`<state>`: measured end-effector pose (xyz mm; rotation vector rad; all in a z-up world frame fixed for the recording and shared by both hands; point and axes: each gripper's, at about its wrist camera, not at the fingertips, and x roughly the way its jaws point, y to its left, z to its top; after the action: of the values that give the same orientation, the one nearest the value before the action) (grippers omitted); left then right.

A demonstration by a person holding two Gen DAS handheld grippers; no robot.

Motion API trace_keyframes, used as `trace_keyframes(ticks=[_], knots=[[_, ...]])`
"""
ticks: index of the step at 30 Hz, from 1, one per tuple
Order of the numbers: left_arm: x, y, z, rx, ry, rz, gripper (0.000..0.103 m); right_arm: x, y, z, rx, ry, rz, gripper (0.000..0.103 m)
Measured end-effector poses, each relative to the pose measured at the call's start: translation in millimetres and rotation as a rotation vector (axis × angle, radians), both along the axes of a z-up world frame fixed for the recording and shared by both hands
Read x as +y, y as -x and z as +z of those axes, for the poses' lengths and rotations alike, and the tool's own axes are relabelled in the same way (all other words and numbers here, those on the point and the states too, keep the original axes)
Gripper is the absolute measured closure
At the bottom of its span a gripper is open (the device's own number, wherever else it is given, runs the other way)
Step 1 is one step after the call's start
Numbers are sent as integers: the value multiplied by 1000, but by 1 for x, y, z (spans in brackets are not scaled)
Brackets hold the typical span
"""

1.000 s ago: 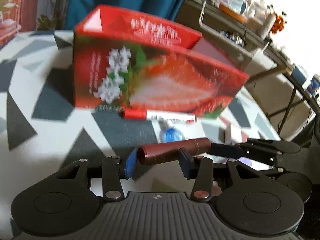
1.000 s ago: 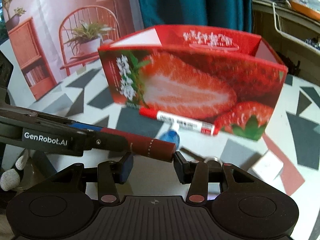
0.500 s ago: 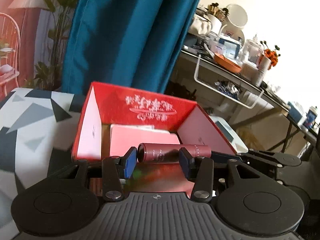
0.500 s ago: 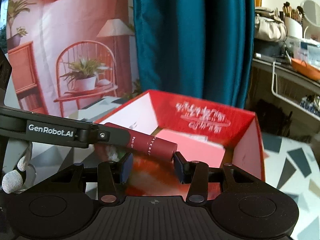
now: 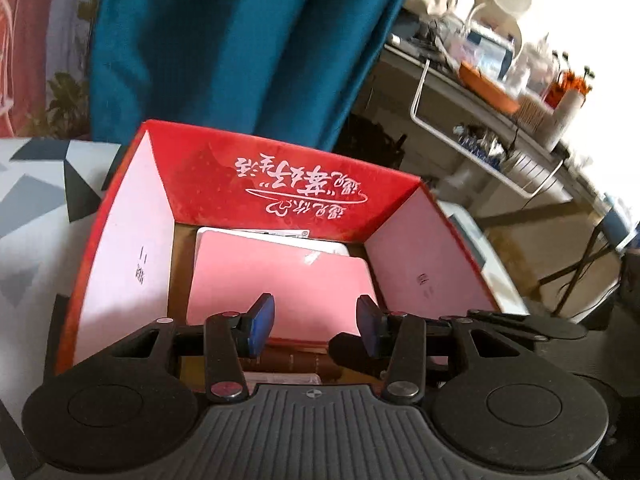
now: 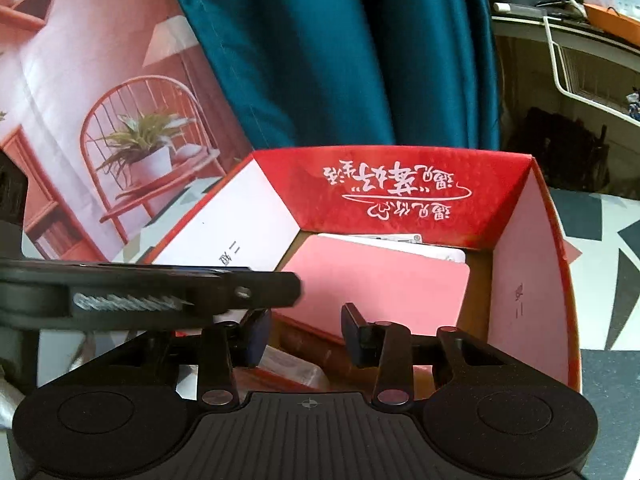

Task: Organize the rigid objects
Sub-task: 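Lower the tube into the red box and open the left tool, then move the left tool back toward the blue bottle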

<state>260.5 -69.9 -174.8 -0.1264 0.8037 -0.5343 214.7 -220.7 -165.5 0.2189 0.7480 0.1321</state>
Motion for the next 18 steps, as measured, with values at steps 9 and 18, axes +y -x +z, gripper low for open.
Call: trace_keyframes(ticks=[9,18], knots=[[12,14,15,-116,-53,25,55,-9,27,11,-90,28,-76,62],[43,64,27,-225,-29,41,54,-10,83,11,-201,74,-89,62]])
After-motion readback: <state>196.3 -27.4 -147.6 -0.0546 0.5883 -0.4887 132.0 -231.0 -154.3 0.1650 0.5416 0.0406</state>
